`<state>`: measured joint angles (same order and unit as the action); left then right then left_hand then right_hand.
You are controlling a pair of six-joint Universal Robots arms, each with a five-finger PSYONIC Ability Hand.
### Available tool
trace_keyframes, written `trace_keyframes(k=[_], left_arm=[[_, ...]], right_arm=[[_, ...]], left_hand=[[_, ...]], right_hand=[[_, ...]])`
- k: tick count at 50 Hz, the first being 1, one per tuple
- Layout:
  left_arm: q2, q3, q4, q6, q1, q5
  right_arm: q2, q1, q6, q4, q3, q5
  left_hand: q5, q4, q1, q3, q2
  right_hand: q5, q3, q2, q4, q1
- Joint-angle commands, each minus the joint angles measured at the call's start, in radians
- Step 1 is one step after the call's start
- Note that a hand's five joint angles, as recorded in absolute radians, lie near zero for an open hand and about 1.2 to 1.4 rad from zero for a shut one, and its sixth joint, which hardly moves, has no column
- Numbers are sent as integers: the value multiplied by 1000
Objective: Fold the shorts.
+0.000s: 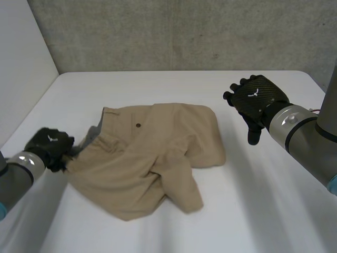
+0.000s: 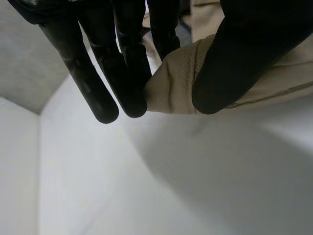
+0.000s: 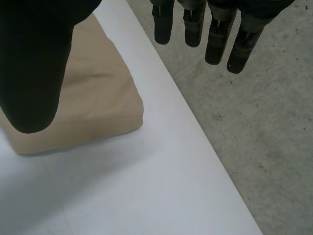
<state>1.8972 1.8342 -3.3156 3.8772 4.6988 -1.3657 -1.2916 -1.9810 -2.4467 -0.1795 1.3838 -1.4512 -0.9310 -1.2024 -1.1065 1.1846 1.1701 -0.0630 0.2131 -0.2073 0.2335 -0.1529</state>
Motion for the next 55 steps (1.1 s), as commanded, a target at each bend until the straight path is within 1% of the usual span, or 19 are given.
trace_keyframes(k=[1, 3, 6, 10, 13, 14, 17, 18, 22, 26, 31, 33, 34, 35, 40, 43, 45, 52, 55], left_arm=[[-1, -220, -140, -53, -9, -251], [-9, -301, -183, -88, -34, -314], [-27, -380, -199, -140, -86, -323], [-55, -475, -206, -255, -199, -319], [-50, -518, -217, -309, -305, -316], [-38, -535, -228, -318, -365, -316], [11, -546, -259, -324, -456, -314], [57, -549, -284, -324, -530, -303], [155, -558, -334, -323, -681, -271], [245, -544, -337, -328, -790, -253], [321, -510, -337, -321, -882, -243], [338, -498, -337, -314, -901, -245], [341, -494, -337, -305, -904, -254], [341, -493, -335, -300, -904, -259], [292, -480, -306, -243, -872, -325], [192, -435, -273, -223, -801, -380], [114, -385, -245, -234, -766, -392], [-64, -231, -213, -275, -727, -397], [-118, -173, -202, -277, -654, -394]], right_arm=[[0, -1, 0, 0, 0, 0], [0, -1, 0, 0, 0, 0], [0, -1, 0, 0, 0, -2], [0, -1, 0, 0, 0, -2], [-2, -1, 0, 0, 0, -2], [-3, -1, 0, 2, -2, -2], [-3, 5, 0, 3, -6, -14], [-3, 8, 0, 3, -8, -18], [-6, 13, -2, 12, -18, -51], [-11, 13, -5, 41, -31, -101], [-11, 19, -6, 87, -35, -146], [-11, 19, -6, 98, -34, -147], [-11, 19, -8, 98, -35, -147], [-11, 19, -6, 98, -35, -146], [-11, 22, -2, 89, -31, -133], [-9, 21, 6, 86, -22, -109], [-8, 22, 8, 65, -11, -68], [12, 36, -15, -115, 15, 92], [41, 37, -50, -170, 38, 133]], left_hand=[[-291, -194, -290, 212, 226], [-291, -194, -290, 212, 226], [-291, -194, -290, 212, 226], [-291, -194, -290, 212, 226], [-291, -194, -290, 212, 226], [-291, -194, -290, 212, 226], [-291, -194, -290, 212, 226], [-291, -194, -290, 212, 226], [-291, -194, -290, 212, 226], [-291, -194, -290, 212, 226], [-291, -194, -290, 212, 226], [71, 168, 72, -150, -135], [506, 603, 507, -585, -571], [618, 715, 619, -697, -682], [762, 859, 763, -842, -827], [792, 889, 793, -871, -857], [824, 921, 825, -903, -889], [807, 904, 808, -886, -872], [719, 816, 720, -798, -784]], right_hand=[[63, -39, 33, -59, -22], [63, -39, 33, -59, -22], [63, -39, 33, -59, -22], [63, -39, 33, -59, -22], [63, -39, 33, -59, -22], [63, -39, 33, -59, -22], [63, -39, 33, -59, -22], [63, -39, 33, -59, -22], [63, -39, 33, -59, -22], [63, -39, 33, -59, -22], [63, -39, 33, -59, -22], [63, -39, 33, -59, -22], [63, -39, 33, -59, -22], [63, -39, 33, -59, -22], [63, -39, 33, -59, -22], [63, -39, 33, -59, -22], [63, -39, 33, -59, -22], [63, -39, 33, -59, -22], [63, -39, 33, -59, -22]])
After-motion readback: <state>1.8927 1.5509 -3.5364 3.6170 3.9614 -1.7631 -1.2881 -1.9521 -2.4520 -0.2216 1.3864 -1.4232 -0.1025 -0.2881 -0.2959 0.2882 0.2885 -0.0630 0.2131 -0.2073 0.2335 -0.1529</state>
